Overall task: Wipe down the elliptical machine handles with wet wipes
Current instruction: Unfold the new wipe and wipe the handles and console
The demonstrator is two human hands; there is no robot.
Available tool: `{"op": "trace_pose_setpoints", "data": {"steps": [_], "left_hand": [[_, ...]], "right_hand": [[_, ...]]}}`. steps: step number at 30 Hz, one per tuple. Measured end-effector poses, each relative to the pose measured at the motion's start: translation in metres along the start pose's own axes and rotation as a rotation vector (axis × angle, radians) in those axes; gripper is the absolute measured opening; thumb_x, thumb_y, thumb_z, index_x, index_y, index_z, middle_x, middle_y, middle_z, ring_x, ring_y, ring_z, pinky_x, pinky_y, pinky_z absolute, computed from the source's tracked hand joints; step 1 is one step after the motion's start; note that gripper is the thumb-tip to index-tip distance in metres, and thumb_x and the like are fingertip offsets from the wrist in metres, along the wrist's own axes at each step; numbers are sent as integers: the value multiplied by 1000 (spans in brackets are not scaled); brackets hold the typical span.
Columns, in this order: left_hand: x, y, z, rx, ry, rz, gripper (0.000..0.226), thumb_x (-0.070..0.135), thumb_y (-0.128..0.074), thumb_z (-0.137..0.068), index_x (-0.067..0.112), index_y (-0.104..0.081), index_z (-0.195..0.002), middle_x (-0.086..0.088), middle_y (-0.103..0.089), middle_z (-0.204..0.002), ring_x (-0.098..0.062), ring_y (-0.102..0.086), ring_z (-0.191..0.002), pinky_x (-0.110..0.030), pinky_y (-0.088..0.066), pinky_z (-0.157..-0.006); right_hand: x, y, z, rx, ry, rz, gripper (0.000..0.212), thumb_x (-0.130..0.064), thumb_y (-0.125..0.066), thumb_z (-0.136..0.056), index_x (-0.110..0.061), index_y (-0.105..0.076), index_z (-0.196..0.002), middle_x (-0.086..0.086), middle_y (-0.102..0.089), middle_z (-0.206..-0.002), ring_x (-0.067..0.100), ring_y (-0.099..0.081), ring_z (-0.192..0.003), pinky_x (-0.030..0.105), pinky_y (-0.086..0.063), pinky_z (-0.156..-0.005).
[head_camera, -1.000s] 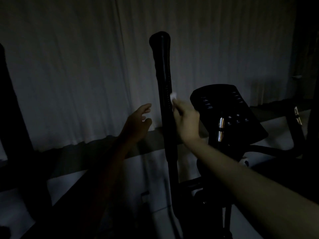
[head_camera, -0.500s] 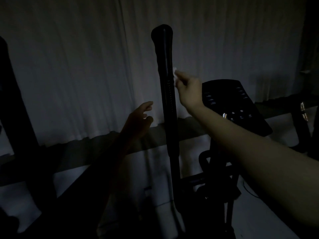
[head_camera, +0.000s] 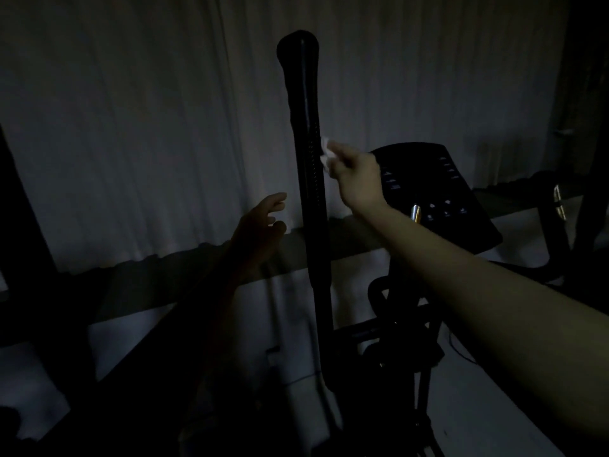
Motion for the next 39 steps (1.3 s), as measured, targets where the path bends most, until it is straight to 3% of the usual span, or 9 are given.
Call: {"op": "trace_pose_setpoints", "data": {"steps": [8, 12, 14, 17, 18, 20, 23, 28, 39], "left_hand": [[-16, -8, 17, 37, 32, 19, 50, 3, -50, -95, 21, -46, -142, -2, -55, -139, -21, -53, -123, -21, -39, -90], [-16, -10, 18, -2, 56, 22, 49, 9, -52, -96, 22, -46, -142, -3, -54, -140, -23, -53, -125, -22, -39, -90], [-13, -6, 22, -34, 33, 22, 57, 46, -58, -92, 21, -46, -142, 1, -55, -136, -17, -54, -121, -12, -40, -88], [-20, -3, 22, -33, -27, 26, 117, 97, -32, -59, 16, -45, -143, 4, -54, -130, -6, -51, -115, 3, -37, -83], [-16, -2, 24, -39, -14, 22, 109, 92, -37, -66, 16, -45, -143, 3, -53, -131, -8, -51, -117, 1, -38, -86], [-11, -5, 26, -45, 31, 37, 58, 44, -55, -95, 16, -43, -144, -3, -53, -138, -19, -51, -125, -12, -40, -95], [-15, -12, 27, 15, 32, 20, 50, -2, -49, -95, 13, -45, -143, -10, -53, -141, -24, -51, -128, -14, -37, -93], [-20, -24, 28, 37, 17, 64, 50, -11, -48, -91, 4, -48, -139, -19, -55, -137, -27, -53, -125, 4, -35, -75], [0, -13, 20, 87, -129, 51, 43, -1, -49, -96, 6, -50, -139, -11, -56, -137, -18, -53, -124, -4, -37, -86]], "right_hand": [[98, 1, 121, -79, -110, 208, 28, 0, -53, -94, -3, -67, -119, 8, -71, -105, 17, -66, -97, 32, -54, -87], [94, 7, 98, -158, -139, 179, 31, 2, -51, -93, -5, -68, -118, 11, -72, -109, 24, -67, -103, 36, -51, -94], [67, 7, 59, -88, -99, 102, 31, 0, -50, -95, -3, -65, -122, 12, -70, -114, 21, -65, -105, 34, -51, -94], [42, -4, 24, -83, -91, 16, 35, 2, -45, -97, -3, -61, -128, 8, -67, -118, 18, -63, -108, 29, -52, -95], [43, -7, 25, -90, -96, 9, 35, 2, -45, -97, -2, -60, -128, 8, -66, -121, 17, -63, -110, 28, -52, -98], [56, -10, 45, -83, -97, 52, 34, 2, -47, -97, -1, -62, -127, 6, -65, -124, 14, -62, -113, 26, -49, -101], [95, -3, 94, -108, -132, 128, 33, 4, -51, -94, -2, -64, -124, 9, -67, -121, 16, -62, -112, 24, -49, -98], [125, 15, 142, -327, -194, 218, 33, 5, -51, -93, -8, -67, -118, 8, -71, -108, 19, -65, -104, 10, -44, -85], [48, 31, 82, -147, -18, 27, 23, 4, -56, -87, -10, -70, -98, 5, -66, -99, 8, -63, -88, 19, -49, -78]]}}
Point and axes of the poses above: each hand's wrist, its own z-axis away from the middle knuckle, its own y-axis out of the back of the hand, x = y × z, the point moved 2 cm from there along -z, towards the middle knuckle
